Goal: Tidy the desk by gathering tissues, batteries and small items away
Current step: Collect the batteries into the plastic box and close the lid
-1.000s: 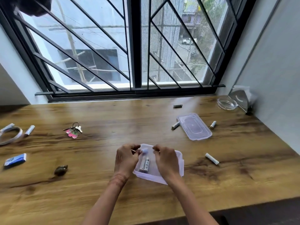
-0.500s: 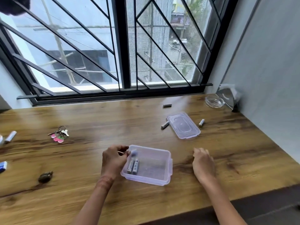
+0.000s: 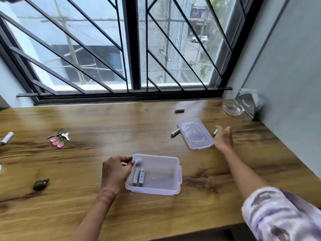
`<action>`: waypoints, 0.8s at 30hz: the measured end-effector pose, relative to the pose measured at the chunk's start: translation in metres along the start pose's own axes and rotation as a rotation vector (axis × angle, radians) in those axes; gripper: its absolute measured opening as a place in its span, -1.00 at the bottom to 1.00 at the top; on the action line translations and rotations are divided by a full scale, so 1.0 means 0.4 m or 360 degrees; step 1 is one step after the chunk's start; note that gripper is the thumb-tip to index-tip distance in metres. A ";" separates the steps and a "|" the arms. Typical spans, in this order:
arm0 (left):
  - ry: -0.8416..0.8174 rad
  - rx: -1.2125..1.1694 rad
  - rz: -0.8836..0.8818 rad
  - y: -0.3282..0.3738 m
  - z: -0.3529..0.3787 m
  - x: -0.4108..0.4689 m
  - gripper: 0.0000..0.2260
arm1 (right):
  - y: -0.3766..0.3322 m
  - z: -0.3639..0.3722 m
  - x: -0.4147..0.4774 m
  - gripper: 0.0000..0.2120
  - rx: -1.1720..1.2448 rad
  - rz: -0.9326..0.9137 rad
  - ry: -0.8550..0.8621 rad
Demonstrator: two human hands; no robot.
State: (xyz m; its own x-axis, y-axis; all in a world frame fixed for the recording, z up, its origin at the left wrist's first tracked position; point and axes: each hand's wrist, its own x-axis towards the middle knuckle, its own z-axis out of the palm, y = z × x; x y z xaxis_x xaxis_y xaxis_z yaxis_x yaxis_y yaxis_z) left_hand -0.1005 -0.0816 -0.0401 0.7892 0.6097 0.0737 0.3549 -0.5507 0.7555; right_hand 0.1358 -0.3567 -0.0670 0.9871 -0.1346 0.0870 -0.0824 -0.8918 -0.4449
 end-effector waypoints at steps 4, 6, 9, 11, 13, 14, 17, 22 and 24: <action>-0.0001 -0.0081 -0.0087 0.001 -0.001 0.002 -0.81 | 0.013 0.027 0.050 -0.69 -0.0110 -0.0087 -0.0199; -0.0015 -0.0142 -0.0128 -0.001 -0.001 0.000 -0.80 | 0.010 0.027 0.060 -0.71 -0.0182 -0.0106 -0.0191; 0.0004 -0.0184 -0.0149 -0.003 0.002 -0.005 -0.80 | 0.014 0.028 0.072 -0.77 -0.0161 -0.0099 -0.0101; 0.0012 -0.0202 -0.0158 -0.004 0.002 -0.005 -0.80 | 0.025 0.028 0.075 -0.81 -0.0139 -0.0095 -0.0024; 0.0005 -0.0219 -0.0165 -0.006 0.004 -0.003 -0.79 | 0.033 0.026 0.073 -0.85 -0.0057 -0.0053 0.0049; 0.0003 -0.0230 -0.0169 -0.007 0.005 -0.002 -0.79 | 0.034 0.026 0.073 -0.86 0.0013 -0.0030 0.0079; 0.0008 -0.0257 -0.0197 -0.013 0.009 -0.002 -0.79 | 0.000 0.018 0.063 -0.87 0.0229 -0.0084 0.0198; 0.0022 -0.0249 -0.0185 -0.014 0.009 -0.001 -0.80 | -0.128 0.030 0.010 -0.83 0.0211 -0.0623 0.0119; 0.0035 -0.0251 -0.0187 -0.011 0.008 -0.002 -0.80 | -0.169 0.058 -0.009 -0.72 0.0149 -0.0910 -0.0035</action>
State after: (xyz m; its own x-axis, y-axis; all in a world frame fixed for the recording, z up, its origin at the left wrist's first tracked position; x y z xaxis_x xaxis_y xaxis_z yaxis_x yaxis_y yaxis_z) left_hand -0.1009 -0.0814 -0.0458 0.7352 0.6778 -0.0079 0.3594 -0.3798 0.8524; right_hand 0.1411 -0.2859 -0.0580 0.8738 0.3672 0.3188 0.4764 -0.7780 -0.4096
